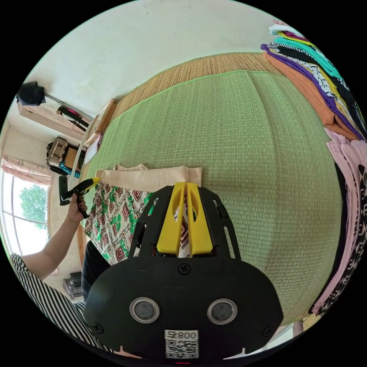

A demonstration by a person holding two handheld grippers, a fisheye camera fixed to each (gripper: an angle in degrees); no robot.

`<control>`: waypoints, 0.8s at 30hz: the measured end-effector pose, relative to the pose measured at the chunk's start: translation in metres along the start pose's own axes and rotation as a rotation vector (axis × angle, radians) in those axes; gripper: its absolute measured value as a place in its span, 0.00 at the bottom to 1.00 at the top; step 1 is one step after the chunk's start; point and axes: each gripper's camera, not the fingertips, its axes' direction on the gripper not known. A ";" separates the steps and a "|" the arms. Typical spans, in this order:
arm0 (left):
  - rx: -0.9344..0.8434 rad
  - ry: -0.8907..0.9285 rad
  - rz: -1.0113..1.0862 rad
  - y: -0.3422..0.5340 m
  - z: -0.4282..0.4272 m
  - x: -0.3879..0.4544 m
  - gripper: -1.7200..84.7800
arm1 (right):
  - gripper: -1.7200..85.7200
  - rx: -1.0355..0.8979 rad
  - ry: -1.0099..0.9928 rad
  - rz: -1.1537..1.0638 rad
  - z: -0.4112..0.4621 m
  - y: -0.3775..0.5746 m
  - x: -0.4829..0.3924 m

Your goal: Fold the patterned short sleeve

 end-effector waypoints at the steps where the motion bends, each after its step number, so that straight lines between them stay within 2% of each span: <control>1: 0.016 0.012 0.005 0.002 -0.005 -0.001 0.07 | 0.02 0.008 0.010 -0.001 -0.003 0.002 0.000; 5: -0.043 -0.034 -0.014 0.008 -0.002 -0.013 0.07 | 0.03 -0.037 0.024 0.007 0.005 0.003 0.006; 9: 0.014 0.004 -0.016 0.019 -0.019 -0.016 0.08 | 0.04 0.006 0.051 0.005 -0.008 0.009 0.004; 13: -0.010 -0.038 0.008 0.032 -0.029 -0.021 0.09 | 0.07 -0.013 0.064 0.009 -0.004 0.011 0.007; 24: -0.032 -0.070 -0.035 0.049 -0.036 -0.049 0.05 | 0.03 -0.051 0.181 -0.054 0.003 0.008 -0.018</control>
